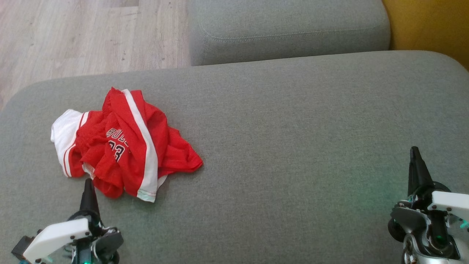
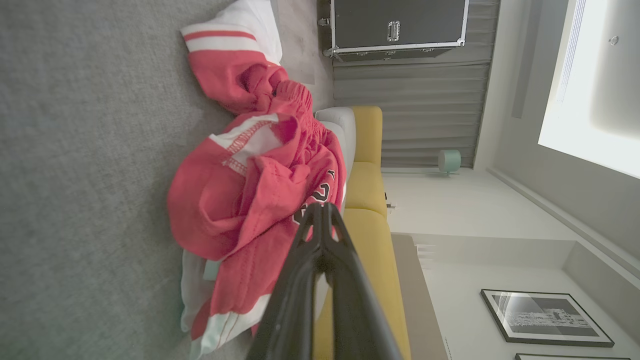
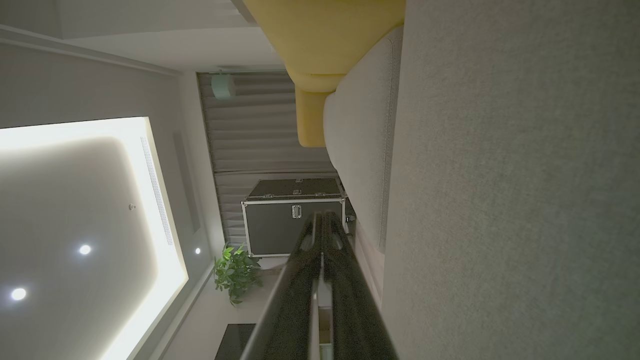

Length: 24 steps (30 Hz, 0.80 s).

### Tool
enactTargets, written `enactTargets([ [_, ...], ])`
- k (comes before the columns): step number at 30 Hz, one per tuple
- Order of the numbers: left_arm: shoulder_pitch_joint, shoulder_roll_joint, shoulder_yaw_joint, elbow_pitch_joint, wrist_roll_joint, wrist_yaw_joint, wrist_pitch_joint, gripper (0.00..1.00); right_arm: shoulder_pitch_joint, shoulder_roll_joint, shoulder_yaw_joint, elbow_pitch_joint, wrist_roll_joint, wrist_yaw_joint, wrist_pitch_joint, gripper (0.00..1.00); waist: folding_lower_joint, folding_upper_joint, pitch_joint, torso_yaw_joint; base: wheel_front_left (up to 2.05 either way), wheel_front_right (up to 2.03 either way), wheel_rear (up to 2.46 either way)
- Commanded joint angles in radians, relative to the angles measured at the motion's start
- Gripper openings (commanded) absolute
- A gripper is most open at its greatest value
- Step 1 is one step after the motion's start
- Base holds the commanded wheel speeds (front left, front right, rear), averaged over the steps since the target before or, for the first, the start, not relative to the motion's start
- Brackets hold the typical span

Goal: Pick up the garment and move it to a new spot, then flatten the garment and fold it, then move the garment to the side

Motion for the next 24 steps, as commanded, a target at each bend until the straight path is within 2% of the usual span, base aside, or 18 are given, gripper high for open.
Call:
enactTargets([
  [1, -0.051, 0.005, 0.035, -0.032, -0.005, 0.001, 0.007, 0.0, -0.021, -0.004, 0.021, -0.038, -0.001, -0.001, 0.006, 0.0, 0.0, -0.0001, 0.0, 0.0, 0.0, 0.0, 0.0],
  [8, -0.051, 0.005, 0.035, -0.032, -0.005, 0.001, 0.007, 0.0, -0.021, -0.004, 0.021, -0.038, -0.001, -0.001, 0.006, 0.0, 0.0, -0.0001, 0.0, 0.0, 0.0, 0.0, 0.0],
  [9, 0.001, 0.0, -0.001, 0.004, 0.0, 0.0, -0.001, 1.0, 0.0, 0.0, 0.0, 0.005, 0.0, 0.0, 0.0, 1.0, 0.0, -0.0001, 0.0, 0.0, 0.0, 0.0, 0.0],
  [24, 0.018, 0.0, -0.002, -0.001, 0.02, 0.0, -0.037, 1.0, 0.006, 0.001, 0.027, 0.01, -0.053, 0.0, -0.036, 1.0, 0.0, -0.0001, -0.001, -0.004, 0.0, 0.0, 0.0],
])
